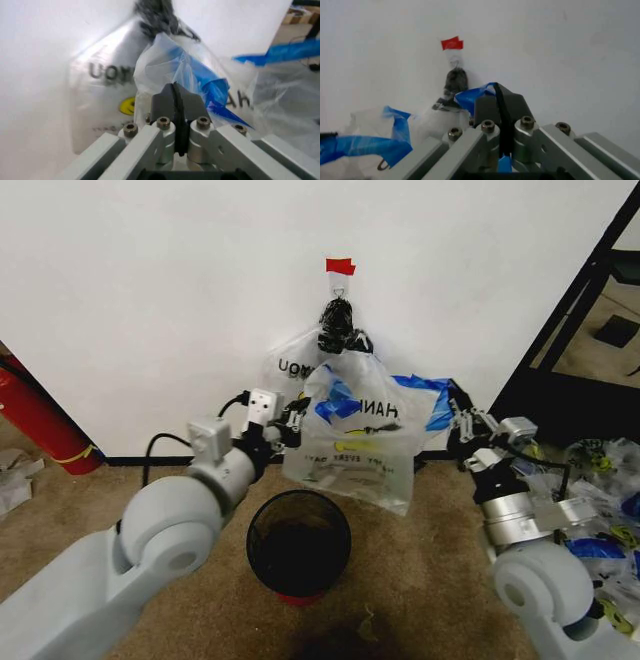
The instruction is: Pick up the garbage bag from the wall and place it over the trash bin.
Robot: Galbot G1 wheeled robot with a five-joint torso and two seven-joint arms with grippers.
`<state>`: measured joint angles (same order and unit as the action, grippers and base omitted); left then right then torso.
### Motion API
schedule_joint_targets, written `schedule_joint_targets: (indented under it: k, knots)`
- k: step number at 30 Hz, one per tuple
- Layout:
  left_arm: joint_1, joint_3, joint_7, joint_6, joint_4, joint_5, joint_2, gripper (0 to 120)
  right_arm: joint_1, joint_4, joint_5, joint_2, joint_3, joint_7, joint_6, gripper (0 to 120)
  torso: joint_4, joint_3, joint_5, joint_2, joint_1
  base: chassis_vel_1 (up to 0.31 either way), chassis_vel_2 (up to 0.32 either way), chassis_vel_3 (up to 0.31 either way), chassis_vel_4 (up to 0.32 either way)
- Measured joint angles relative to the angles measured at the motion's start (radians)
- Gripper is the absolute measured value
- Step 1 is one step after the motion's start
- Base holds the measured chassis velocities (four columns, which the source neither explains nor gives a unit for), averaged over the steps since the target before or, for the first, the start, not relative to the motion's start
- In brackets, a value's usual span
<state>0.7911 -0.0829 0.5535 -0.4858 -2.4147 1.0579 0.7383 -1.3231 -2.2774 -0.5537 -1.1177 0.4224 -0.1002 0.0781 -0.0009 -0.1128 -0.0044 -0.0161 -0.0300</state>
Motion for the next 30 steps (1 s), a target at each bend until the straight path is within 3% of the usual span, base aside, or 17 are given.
schedule_joint_targets:
  k: [5, 9, 17, 30]
  knots:
    - [0.095, -0.111, 0.025, 0.004, -0.081, 0.039, -0.075, 0, 0.055, 0.01, 0.014, -0.016, -0.105, -0.009, -0.02, 0, -0.0003, 0.0, 0.0003, 0.0, 0.0, 0.0, 0.0, 0.0, 0.0]
    - [0.172, -0.187, 0.047, 0.001, -0.091, 0.053, -0.086, 0, 0.118, 0.036, 0.014, -0.017, -0.175, -0.017, -0.034, 0, 0.0004, 0.0, 0.0, 0.0, 0.0, 0.0, 0.0, 0.0, 0.0]
    - [0.274, -0.256, 0.114, -0.016, -0.091, 0.109, -0.033, 0, 0.164, 0.074, 0.017, -0.016, -0.236, -0.022, -0.041, 0, -0.0003, 0.0, 0.0, 0.0, 0.0, 0.0, 0.0, 0.0, 0.0]
    - [0.532, -0.29, 0.116, -0.008, -0.087, -0.002, 0.059, 0, 0.106, 0.151, 0.057, -0.068, -0.31, -0.024, -0.016, 0, 0.0001, 0.0, 0.0004, 0.0, 0.0, 0.0, 0.0, 0.0, 0.0]
